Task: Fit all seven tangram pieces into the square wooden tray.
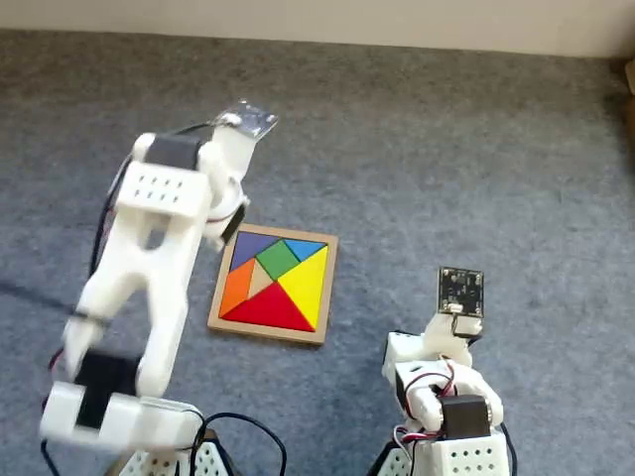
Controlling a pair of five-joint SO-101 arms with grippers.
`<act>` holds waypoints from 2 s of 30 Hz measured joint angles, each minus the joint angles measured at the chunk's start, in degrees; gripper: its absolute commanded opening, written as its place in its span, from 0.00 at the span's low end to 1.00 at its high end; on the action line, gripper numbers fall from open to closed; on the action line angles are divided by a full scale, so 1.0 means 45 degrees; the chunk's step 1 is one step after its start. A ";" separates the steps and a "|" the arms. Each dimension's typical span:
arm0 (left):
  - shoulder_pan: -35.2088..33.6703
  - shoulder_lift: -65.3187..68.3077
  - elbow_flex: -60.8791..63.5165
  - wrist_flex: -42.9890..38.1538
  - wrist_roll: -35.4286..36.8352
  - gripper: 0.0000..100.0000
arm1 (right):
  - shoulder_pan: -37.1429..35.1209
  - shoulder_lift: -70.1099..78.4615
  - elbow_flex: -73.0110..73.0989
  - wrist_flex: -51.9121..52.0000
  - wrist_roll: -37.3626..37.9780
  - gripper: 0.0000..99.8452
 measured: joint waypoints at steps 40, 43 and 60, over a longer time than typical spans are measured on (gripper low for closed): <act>-0.2579 -1.8403 1.6567 -0.5021 -0.0020 0.01 | 0.0000 0.0000 0.0000 -0.0371 0.0000 0.00; -0.2579 -1.9731 1.7114 -0.4747 -0.0020 0.01 | 0.0000 0.0000 0.0000 -0.0371 0.0000 0.00; -0.2579 -2.1665 1.9302 -0.4611 -0.0039 0.01 | 0.0000 0.0000 0.0000 -0.0371 0.0000 0.00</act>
